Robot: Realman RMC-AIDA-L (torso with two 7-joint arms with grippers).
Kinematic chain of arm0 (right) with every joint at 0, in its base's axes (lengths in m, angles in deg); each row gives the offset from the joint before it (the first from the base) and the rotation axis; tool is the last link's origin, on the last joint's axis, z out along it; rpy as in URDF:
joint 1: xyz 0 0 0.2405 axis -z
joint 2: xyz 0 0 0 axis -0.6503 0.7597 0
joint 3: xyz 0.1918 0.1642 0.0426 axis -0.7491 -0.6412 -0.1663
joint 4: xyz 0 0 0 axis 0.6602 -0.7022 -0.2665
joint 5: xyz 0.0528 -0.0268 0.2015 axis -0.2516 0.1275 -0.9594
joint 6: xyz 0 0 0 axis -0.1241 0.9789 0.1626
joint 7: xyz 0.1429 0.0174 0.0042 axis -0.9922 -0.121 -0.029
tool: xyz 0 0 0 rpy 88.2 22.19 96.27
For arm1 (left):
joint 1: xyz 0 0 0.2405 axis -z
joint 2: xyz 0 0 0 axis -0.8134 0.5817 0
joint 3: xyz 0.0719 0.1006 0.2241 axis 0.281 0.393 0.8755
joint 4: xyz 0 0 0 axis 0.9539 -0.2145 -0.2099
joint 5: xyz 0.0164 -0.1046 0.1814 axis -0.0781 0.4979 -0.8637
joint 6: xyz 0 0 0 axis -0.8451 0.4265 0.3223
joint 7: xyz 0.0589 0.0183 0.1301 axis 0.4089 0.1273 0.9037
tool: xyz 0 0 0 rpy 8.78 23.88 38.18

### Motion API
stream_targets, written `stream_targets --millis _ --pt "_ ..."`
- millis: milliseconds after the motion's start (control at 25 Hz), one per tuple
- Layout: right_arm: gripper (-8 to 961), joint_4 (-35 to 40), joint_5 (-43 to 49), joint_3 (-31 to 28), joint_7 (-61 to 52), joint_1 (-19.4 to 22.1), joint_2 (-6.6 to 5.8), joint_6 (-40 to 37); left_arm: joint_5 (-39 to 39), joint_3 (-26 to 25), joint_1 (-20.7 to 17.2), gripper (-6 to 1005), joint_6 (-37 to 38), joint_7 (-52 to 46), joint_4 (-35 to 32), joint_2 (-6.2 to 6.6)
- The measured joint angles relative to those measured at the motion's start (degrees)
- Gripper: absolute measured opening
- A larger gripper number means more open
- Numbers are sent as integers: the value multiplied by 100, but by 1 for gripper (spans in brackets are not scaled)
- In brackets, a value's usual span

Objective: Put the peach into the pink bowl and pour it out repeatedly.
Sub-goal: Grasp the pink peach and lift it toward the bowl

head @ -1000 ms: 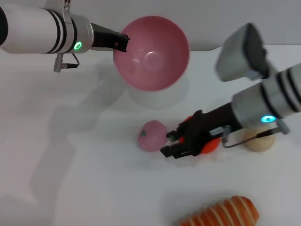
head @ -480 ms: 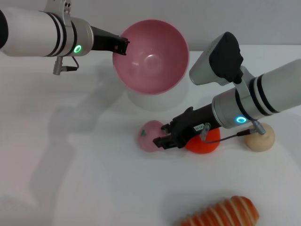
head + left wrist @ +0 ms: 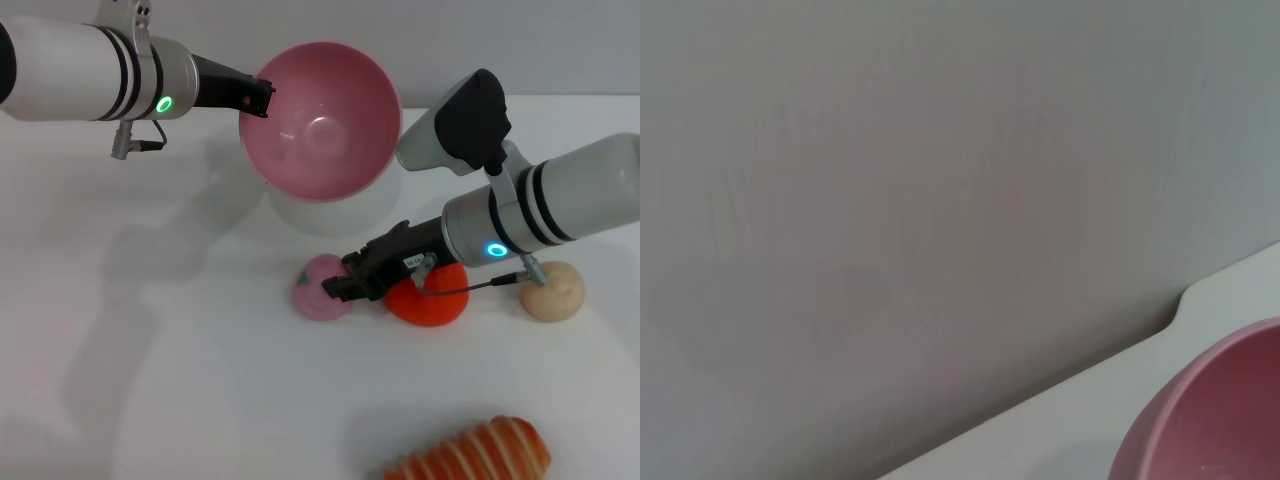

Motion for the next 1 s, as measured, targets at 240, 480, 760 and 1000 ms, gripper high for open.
stream_targets --millis 240,480,760,1000 --pt "446 -390 -254 177 -42 -203 9 310 24 -2 -17 97 0 94 -4 0" --pt "446 -656 -361 367 -120 -350 22 541 9 -16 -42 97 3 94 -5 0" --pt "399 -562 -364 535 -200 -287 23 675 -15 -52 -73 97 16 100 -4 0" --pt "152 -278 -368 578 -202 -152 0 536 -15 -52 -76 98 24 105 -4 1"
